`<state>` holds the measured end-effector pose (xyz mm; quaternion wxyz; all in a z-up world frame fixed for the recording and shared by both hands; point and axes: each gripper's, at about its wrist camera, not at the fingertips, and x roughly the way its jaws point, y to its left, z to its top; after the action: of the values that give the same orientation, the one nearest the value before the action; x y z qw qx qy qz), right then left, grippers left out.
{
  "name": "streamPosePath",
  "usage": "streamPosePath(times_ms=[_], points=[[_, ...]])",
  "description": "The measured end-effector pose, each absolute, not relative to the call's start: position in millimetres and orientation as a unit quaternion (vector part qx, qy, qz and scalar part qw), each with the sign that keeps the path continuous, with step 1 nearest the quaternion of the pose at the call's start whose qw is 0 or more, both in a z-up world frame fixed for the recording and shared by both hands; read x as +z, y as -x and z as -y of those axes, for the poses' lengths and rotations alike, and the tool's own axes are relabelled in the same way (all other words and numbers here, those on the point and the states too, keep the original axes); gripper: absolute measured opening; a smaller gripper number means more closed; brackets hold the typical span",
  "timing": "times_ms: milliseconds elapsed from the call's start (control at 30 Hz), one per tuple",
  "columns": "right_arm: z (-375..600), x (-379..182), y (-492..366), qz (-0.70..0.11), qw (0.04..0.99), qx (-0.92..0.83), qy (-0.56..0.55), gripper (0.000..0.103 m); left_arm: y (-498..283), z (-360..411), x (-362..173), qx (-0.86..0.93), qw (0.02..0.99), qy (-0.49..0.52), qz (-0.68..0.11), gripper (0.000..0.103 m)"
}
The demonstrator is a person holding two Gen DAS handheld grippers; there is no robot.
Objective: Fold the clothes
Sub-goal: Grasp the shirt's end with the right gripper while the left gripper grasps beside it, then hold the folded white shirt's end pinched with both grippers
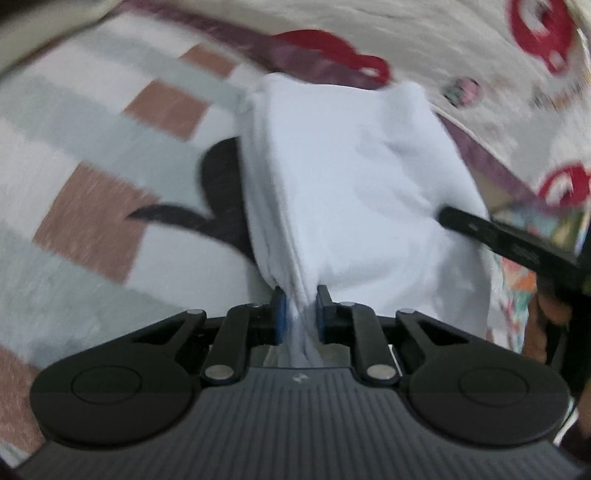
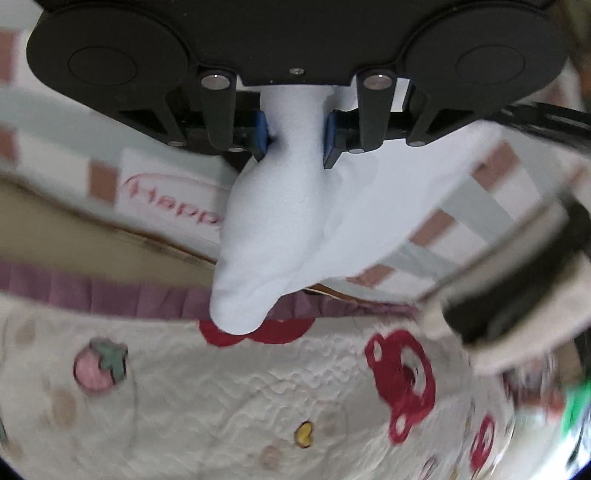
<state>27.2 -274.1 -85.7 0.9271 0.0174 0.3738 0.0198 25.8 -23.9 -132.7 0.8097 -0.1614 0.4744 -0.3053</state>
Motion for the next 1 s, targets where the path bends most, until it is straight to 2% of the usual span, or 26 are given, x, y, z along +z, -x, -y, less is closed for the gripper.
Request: streamPosePath(times_ms=[100,200,300,433,500,533,567,733,800,1000], points=[[287,-96,-34,-0.395,0.918,0.006,-0.032,0.033,-25,30,-133,-0.289,0.812,0.146,-0.486,0.022],[298,-110,-35,-0.409,0.911,-0.002,-0.050,0.033,-29,28,-135,-0.273,0.815,0.141,-0.491,0.044],[301,-120,-33,-0.415,0.908,-0.002,-0.054,0.035,-34,23,-141,-0.267,0.813,0.155,-0.494,0.050],[303,-124,-33,-0.415,0.907,0.001,-0.066,0.036,-44,22,-152,-0.283,0.794,0.225,-0.490,0.060],[307,-126,-32,-0.411,0.908,0.005,-0.080,0.038,-50,25,-159,-0.299,0.775,0.257,-0.493,0.056],[308,-127,-31,-0.409,0.909,0.006,-0.087,0.039,-52,28,-162,-0.306,0.769,0.264,-0.496,0.033],[310,-128,-30,-0.406,0.909,0.007,-0.093,0.039,-54,30,-164,-0.312,0.762,0.271,-0.499,0.021],[314,-118,-27,-0.396,0.910,0.033,-0.119,0.036,-42,42,-129,-0.319,0.813,0.175,-0.455,0.018],[314,-108,-24,-0.391,0.910,0.045,-0.130,0.036,-43,40,-113,-0.322,0.817,0.171,-0.446,0.018],[314,-116,-27,-0.415,0.899,0.038,-0.136,0.036,-58,28,-143,-0.297,0.769,0.220,-0.521,0.021]])
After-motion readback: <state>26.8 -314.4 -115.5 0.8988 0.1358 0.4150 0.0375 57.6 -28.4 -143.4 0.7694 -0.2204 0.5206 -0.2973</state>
